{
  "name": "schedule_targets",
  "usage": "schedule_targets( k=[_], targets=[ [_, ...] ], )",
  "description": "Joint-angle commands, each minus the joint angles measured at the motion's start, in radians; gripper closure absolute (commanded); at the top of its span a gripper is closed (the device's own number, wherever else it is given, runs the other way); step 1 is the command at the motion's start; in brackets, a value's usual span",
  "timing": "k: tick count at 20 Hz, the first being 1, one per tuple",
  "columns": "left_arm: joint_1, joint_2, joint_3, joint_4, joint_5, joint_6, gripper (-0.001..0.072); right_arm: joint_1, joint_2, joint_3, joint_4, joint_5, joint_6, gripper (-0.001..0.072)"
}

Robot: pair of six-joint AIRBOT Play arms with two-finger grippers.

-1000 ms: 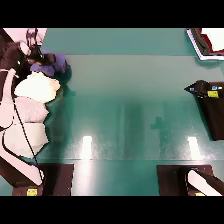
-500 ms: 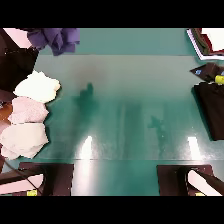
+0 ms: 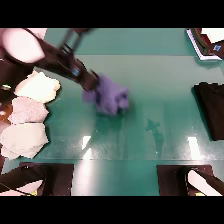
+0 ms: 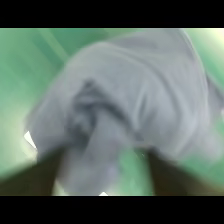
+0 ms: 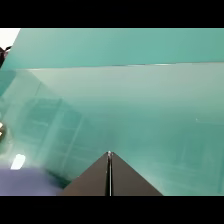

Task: Fold the shirts.

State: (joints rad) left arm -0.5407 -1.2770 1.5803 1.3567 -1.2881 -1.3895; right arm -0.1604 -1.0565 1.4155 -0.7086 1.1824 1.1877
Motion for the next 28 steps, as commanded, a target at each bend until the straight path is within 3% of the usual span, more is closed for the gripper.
schedule_targets(
  k=[1,5,8,12,18,19,22,28],
  targets=[
    [-0.029,-0.02,-0.1,0.042,0.054,0.001,0.0004,0.0,0.0,0.026,-0.001,0.055,0.0,0.0695],
    [0.119,0.005,-0.034,0.067,-0.051,-0.032,0.0004,0.0,0.0,0.026,-0.001,0.061,0.0,0.0695],
    [0.219,0.006,-0.161,-0.142,-0.017,-0.046,0.0004,0.0,0.0,0.025,-0.001,0.061,0.0,0.0695],
    [0.23,0.006,-0.46,-0.476,0.079,0.063,0.0003,0.0,0.0,0.025,-0.001,0.057,0.0,0.0695],
    [0.227,0.006,-0.621,-0.733,0.153,0.171,0.0005,0.0,0.0,0.023,-0.001,0.059,0.0,0.0695],
    [0.222,0.005,-0.621,-0.755,0.148,0.179,0.0044,0.0,0.0,0.023,-0.001,0.059,0.001,0.0695],
    [0.222,0.005,-0.621,-0.759,0.148,0.193,0.0689,0.0,0.0,0.017,-0.001,0.058,0.001,0.0695],
    [0.303,0.015,-0.416,-0.722,-0.001,0.193,0.0682,0.049,0.0,-0.317,0.001,0.063,0.002,0.0688]
  ],
)
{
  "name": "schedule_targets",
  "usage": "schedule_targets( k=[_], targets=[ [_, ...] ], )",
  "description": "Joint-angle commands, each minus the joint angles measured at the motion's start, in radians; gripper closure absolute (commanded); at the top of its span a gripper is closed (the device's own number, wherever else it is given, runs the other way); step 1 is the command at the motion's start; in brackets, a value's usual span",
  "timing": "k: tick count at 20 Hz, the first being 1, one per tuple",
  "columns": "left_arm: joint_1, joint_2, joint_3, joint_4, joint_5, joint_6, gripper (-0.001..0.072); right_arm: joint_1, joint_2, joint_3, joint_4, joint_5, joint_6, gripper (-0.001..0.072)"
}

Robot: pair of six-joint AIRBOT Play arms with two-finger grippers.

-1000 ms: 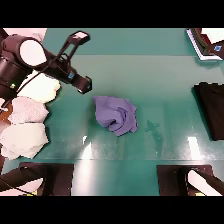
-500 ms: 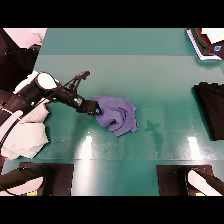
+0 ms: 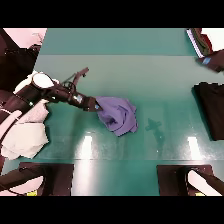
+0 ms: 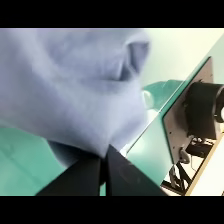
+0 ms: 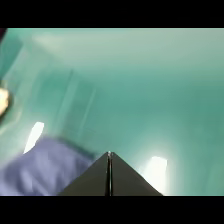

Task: Fold the shirts.

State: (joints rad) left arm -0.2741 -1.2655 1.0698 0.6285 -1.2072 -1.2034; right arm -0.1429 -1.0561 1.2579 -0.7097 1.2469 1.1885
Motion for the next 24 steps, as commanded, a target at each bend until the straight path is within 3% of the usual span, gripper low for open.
schedule_targets(
  k=[1,2,3,9,19,20,21,24],
  targets=[
    [0.042,0.003,0.14,0.013,-0.103,0.006,0.0682,0.065,-0.003,-0.242,0.002,-0.025,0.0,0.0542],
    [0.042,0.003,0.175,0.028,-0.112,0.006,0.0682,0.112,-0.021,-0.321,0.003,-0.058,0.0,0.0228],
    [0.042,0.003,0.191,0.027,-0.113,0.006,0.0682,0.164,-0.058,-0.378,0.003,-0.082,0.0,0.0146],
    [0.042,0.001,0.196,0.084,-0.122,-0.023,0.0681,0.476,-0.351,-0.393,0.011,-0.296,0.0,0.0159],
    [0.042,-0.003,0.188,0.179,-0.184,-0.028,0.0681,0.7,-0.708,-0.02,0.012,-0.286,0.044,0.016],
    [0.042,-0.003,0.188,0.181,-0.184,-0.028,0.0681,0.712,-0.728,0.01,0.011,-0.266,0.043,0.0169],
    [0.042,-0.003,0.188,0.181,-0.183,-0.028,0.0681,0.721,-0.745,0.035,0.011,-0.241,0.043,0.0268],
    [0.042,-0.003,0.188,0.18,-0.185,-0.028,0.0681,0.733,-0.774,0.082,0.0,-0.189,0.04,0.0656]
  ],
)
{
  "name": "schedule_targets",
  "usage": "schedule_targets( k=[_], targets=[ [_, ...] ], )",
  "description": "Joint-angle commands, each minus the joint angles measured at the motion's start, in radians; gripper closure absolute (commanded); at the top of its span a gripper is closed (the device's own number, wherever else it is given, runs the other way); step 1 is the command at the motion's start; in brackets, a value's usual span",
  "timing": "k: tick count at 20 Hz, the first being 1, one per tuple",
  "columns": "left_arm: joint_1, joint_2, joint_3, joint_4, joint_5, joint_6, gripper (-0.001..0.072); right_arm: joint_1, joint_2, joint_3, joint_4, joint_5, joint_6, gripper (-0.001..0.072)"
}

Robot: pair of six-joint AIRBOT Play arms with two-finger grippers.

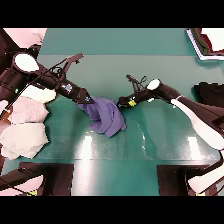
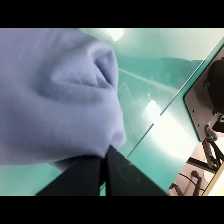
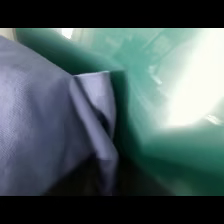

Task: Fold the shirts.

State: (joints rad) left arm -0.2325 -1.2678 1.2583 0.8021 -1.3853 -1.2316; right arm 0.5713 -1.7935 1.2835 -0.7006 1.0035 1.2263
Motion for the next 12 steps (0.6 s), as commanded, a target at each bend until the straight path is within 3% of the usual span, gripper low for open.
schedule_targets(
  k=[1,5,8,12],
  targets=[
    [0.0,0.0,0.0,0.007,-0.008,0.0,0.0681,0.018,-0.032,0.057,-0.01,0.052,-0.002,0.0696],
    [0.0,0.006,0.028,0.011,-0.048,-0.028,0.0682,-0.053,0.076,0.057,-0.128,0.038,0.024,0.0699],
    [0.0,0.024,0.16,0.014,-0.093,-0.026,0.0682,-0.185,0.261,0.057,-0.264,0.044,0.095,0.0699],
    [0.0,0.039,0.366,0.014,-0.133,-0.026,0.0682,-0.363,0.509,0.057,-0.297,0.059,0.101,0.0699]
  ],
)
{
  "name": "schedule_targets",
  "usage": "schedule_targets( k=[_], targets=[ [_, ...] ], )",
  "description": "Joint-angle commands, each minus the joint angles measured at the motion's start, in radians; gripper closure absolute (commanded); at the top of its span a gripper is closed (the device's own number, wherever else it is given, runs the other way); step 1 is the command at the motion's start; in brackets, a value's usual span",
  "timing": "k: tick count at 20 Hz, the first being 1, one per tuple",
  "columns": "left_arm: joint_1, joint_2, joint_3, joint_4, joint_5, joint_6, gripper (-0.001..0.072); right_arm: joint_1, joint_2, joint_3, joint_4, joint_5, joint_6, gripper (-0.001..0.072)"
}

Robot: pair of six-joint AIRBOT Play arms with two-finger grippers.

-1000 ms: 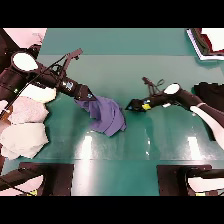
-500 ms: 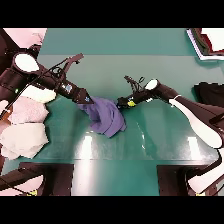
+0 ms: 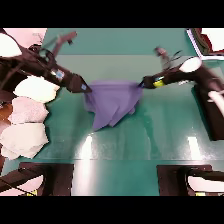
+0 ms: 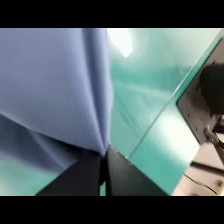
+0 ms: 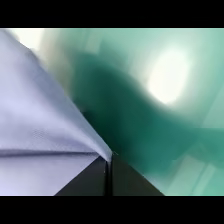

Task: Fold the shirts.

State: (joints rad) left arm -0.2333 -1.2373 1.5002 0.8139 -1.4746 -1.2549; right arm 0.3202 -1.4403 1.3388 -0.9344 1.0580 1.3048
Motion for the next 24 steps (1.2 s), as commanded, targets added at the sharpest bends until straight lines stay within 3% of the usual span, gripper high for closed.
schedule_targets(
  k=[1,7,12,15,20,24],
  targets=[
    [0.001,0.008,0.161,0.002,-0.052,-0.002,0.0681,-0.144,0.203,0.002,-0.063,0.005,0.022,0.0699],
    [0.001,0.008,0.28,0.002,-0.087,-0.022,0.0681,-0.207,0.436,0.002,-0.063,0.003,0.022,0.0699],
    [0.001,0.008,0.509,-0.012,-0.178,-0.092,0.0681,-0.207,0.663,0.002,-0.063,0.034,0.022,0.07],
    [0.001,0.008,0.567,-0.006,-0.15,-0.095,0.0681,-0.207,0.753,0.002,-0.063,0.049,0.043,0.0699],
    [0.001,-0.05,0.324,0.156,-0.069,-0.072,0.0681,-0.193,0.636,0.0,-0.063,0.2,0.105,0.0699],
    [0.001,-0.198,0.166,0.264,0.119,-0.071,0.0681,-0.104,0.391,0.0,-0.064,0.119,0.1,0.0699]
  ],
)
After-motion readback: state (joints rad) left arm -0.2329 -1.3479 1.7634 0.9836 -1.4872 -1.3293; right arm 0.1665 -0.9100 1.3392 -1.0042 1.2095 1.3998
